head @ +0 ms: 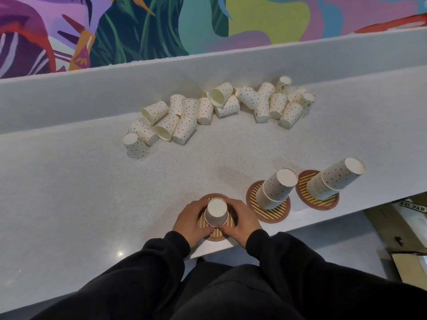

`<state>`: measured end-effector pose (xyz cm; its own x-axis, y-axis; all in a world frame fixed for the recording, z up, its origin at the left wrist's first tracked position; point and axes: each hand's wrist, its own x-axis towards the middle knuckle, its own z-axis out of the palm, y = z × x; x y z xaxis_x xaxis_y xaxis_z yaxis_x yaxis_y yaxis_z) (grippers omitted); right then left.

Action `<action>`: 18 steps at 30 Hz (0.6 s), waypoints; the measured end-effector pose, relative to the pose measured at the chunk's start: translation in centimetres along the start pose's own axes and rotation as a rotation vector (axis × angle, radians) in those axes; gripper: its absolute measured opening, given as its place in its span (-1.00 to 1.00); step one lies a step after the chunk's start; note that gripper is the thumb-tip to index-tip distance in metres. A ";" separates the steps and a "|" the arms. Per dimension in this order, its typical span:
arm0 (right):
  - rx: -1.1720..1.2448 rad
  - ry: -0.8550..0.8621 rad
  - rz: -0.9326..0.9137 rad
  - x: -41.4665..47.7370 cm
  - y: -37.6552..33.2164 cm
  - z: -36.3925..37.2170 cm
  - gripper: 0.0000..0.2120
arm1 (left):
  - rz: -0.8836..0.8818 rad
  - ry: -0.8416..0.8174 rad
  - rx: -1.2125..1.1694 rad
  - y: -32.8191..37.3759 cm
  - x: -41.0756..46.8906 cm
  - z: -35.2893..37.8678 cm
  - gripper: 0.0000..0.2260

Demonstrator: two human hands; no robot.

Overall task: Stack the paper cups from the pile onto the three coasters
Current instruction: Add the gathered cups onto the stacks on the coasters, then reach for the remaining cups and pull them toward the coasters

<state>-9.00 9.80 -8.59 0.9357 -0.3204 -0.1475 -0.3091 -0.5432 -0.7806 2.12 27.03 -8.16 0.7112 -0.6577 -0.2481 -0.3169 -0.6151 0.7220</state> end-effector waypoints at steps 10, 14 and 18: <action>-0.054 -0.075 0.049 0.5 0.0 -0.5 -0.34 | 0.010 -0.018 0.036 -0.4 0.7 -0.1 -0.33; -0.030 -0.086 0.113 0.7 -0.8 -0.9 -0.31 | 0.003 -0.044 0.038 -0.5 0.9 -0.2 -0.31; 0.028 -0.033 0.162 0.5 -2.6 -2.7 -0.41 | -0.022 -0.019 -0.014 -0.7 0.8 -1.6 -0.40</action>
<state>-8.17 8.94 -4.99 0.8792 -0.3759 -0.2927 -0.4521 -0.4645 -0.7615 3.94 27.58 -7.82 0.7058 -0.6524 -0.2761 -0.2923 -0.6232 0.7254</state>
